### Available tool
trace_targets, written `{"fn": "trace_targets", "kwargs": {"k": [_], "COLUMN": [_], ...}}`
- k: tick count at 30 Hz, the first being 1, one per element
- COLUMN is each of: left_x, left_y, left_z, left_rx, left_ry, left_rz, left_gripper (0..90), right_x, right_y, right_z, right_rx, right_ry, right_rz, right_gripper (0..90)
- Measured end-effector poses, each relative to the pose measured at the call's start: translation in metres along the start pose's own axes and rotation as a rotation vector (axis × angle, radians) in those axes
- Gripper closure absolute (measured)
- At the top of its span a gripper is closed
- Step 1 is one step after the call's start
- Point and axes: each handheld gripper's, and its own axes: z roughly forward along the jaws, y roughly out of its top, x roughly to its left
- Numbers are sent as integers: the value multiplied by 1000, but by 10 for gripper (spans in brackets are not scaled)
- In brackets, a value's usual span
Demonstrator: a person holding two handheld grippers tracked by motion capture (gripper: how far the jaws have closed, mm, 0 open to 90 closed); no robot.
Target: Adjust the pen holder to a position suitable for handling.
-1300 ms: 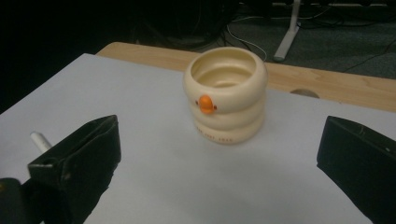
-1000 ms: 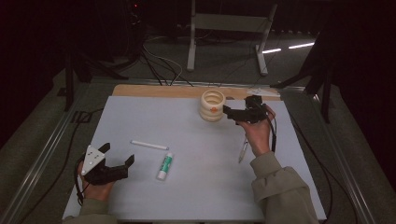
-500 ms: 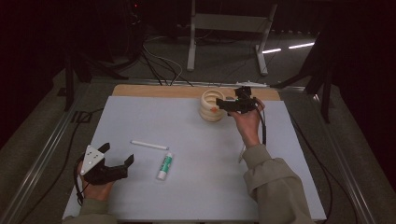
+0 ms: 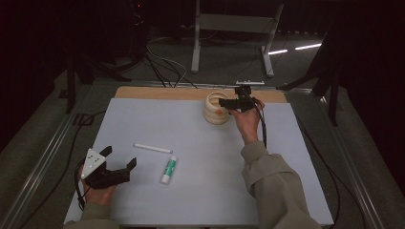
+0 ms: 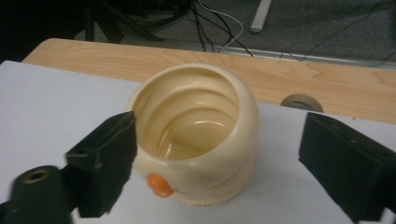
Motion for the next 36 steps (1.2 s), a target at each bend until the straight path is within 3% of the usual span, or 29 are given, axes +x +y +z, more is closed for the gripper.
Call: {"fn": "trace_targets", "kwargs": {"k": [4,9,14,20,27,29,33,36], "left_x": [0,1,0,0,0,0,0,0], "left_y": [0,0,0,0,-1,-1,-1,-1], "left_z": [0,0,0,0,0,0,-1,-1], "left_rx": [1,-1,-2,5,5,5,4,5], "left_ry": [-2,-4,-5,-6,-6,-6,-5,-6], "left_rz": [-2,-3,-5,-1,0,0,-2,2], "left_gripper": [10,10,10,10,10,10,10,10], "right_x": [-2,-2,-2,-2,-3,-3,-6,-6], "right_y": [1,-1,-5,-8,-7,-7,-11,-16], "right_z": [5,12,19,21,21,25,28,26], "right_rx": [-1,24,57,57,20,47,73,83], "right_ry": [-12,-42,-29,14,7,-3,-8,-35], "right_rz": [37,33,59,48,78,86,146,150], "right_gripper": [154,181,261,401,402,414,509,636]}}
